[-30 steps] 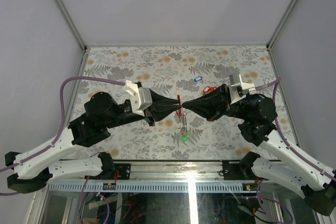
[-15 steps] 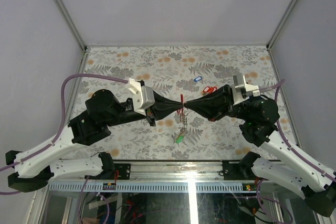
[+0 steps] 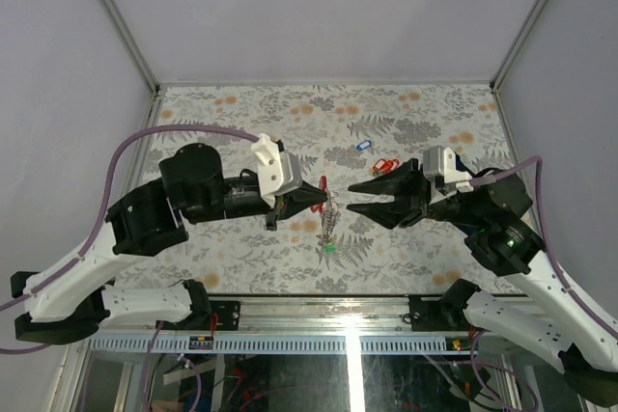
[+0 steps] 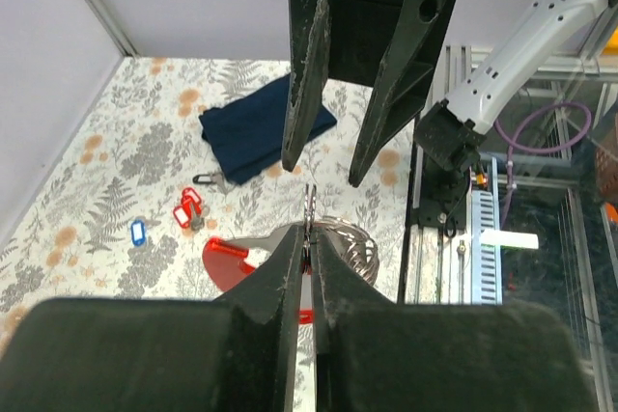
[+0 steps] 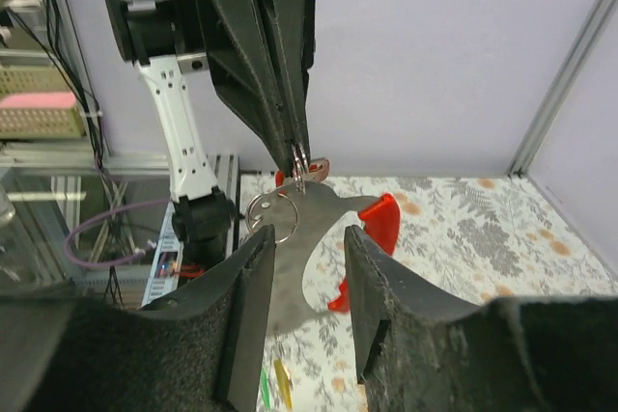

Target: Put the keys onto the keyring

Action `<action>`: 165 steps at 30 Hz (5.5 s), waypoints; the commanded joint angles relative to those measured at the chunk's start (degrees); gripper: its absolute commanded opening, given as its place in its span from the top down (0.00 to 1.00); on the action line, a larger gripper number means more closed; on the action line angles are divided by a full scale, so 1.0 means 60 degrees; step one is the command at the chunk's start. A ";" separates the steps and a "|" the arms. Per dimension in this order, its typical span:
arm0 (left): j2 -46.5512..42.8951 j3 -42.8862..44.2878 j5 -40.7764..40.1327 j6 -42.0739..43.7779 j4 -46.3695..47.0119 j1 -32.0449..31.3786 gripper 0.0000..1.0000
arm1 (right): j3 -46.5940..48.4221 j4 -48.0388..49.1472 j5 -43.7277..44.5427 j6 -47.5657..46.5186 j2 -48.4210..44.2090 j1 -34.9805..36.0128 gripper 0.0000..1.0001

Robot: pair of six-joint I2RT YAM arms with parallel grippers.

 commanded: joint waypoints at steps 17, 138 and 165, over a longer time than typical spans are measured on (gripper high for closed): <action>0.3463 0.4143 -0.1298 0.0761 -0.6900 -0.0617 1.00 | 0.0023 -0.1569 -0.0754 -0.0898 0.0479 0.0009 0.57; -0.1277 -0.2313 -0.3135 -0.0092 0.1186 -0.1787 0.62 | -0.3539 0.6840 0.1823 0.0364 0.0582 0.1754 1.00; -0.1048 -0.2006 -0.2540 0.0185 0.0136 -0.1786 0.93 | -0.3514 0.6922 0.1655 0.0425 0.0201 0.1754 1.00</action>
